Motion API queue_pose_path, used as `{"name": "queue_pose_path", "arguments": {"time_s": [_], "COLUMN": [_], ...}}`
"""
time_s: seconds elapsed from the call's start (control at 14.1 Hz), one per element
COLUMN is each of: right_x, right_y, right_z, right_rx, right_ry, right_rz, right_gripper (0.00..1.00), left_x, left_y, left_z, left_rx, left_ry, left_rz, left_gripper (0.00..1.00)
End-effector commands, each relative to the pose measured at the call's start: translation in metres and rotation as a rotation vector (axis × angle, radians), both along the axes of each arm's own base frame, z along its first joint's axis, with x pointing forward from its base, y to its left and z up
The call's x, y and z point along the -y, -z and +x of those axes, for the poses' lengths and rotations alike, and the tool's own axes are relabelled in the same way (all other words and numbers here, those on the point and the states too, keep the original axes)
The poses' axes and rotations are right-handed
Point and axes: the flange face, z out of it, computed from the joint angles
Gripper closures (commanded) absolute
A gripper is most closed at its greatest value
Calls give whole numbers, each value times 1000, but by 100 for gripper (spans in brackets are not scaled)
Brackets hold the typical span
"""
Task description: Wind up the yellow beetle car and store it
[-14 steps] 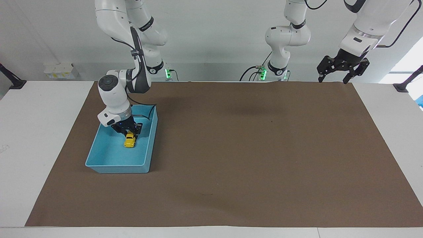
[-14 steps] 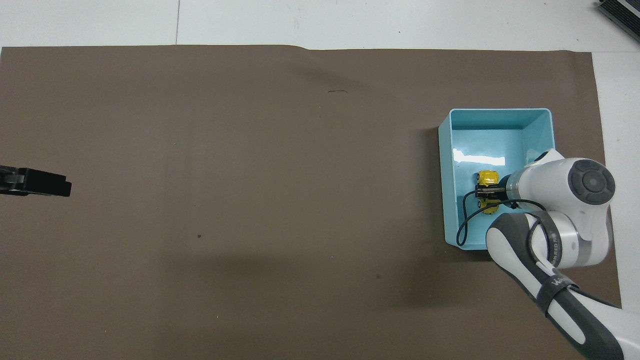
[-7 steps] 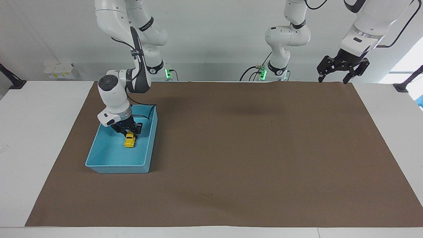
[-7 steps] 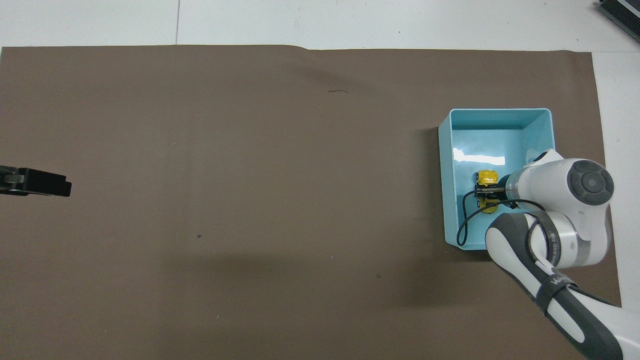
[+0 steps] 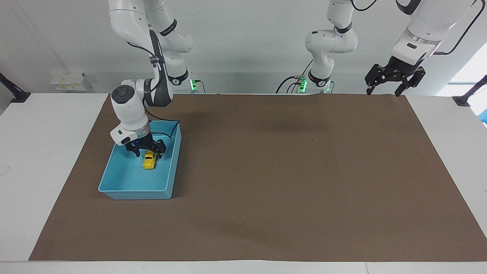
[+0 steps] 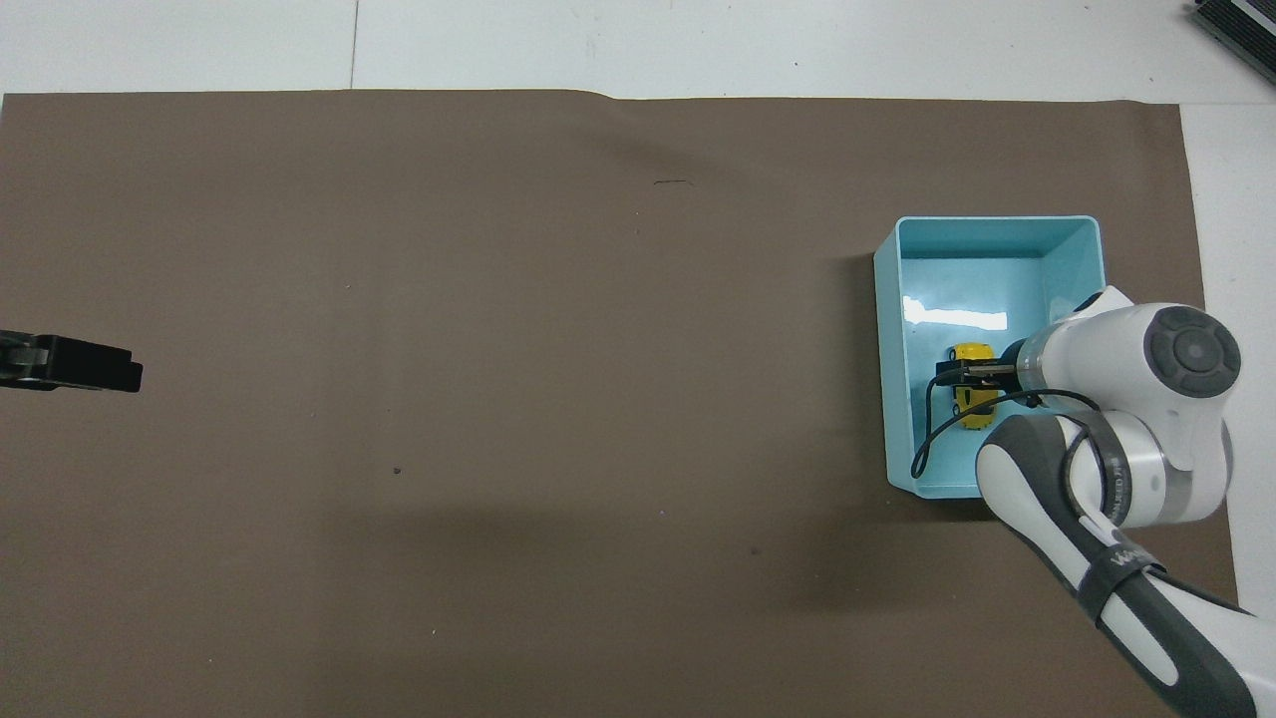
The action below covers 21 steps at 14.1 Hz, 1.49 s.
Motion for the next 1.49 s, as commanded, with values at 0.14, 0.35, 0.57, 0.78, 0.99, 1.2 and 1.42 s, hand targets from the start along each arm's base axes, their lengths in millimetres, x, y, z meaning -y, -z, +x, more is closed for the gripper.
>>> {"name": "queue_pose_path", "arguments": {"time_s": [0.14, 0.35, 0.57, 0.78, 0.99, 1.2, 1.42], "right_x": [-5, -6, -8, -17, -17, -13, -5], "right_y": [-62, -105, -144, -181, -211, -234, -256], "right_z": [15, 24, 33, 37, 36, 36, 33], "right_rx": [-22, -49, -54, -62, -88, -89, -107], "right_ry": [5, -12, -19, -6, 6, 11, 29], "right_rz": [-25, -40, -46, -22, -8, -7, 12], "right_gripper": [0, 0, 0, 0, 0, 0, 0], "left_x": [-4, -4, -4, -4, -4, -4, -4], "left_y": [-5, -5, -5, -5, -5, -5, -5], "left_z": [-3, -3, -3, -3, -3, -3, -3], "left_rx": [-6, -6, -8, -6, -6, -6, -6], "left_ry": [5, 5, 5, 5, 5, 5, 5], "left_rz": [2, 2, 2, 2, 2, 2, 2], "left_gripper": [0, 0, 0, 0, 0, 0, 0]}}
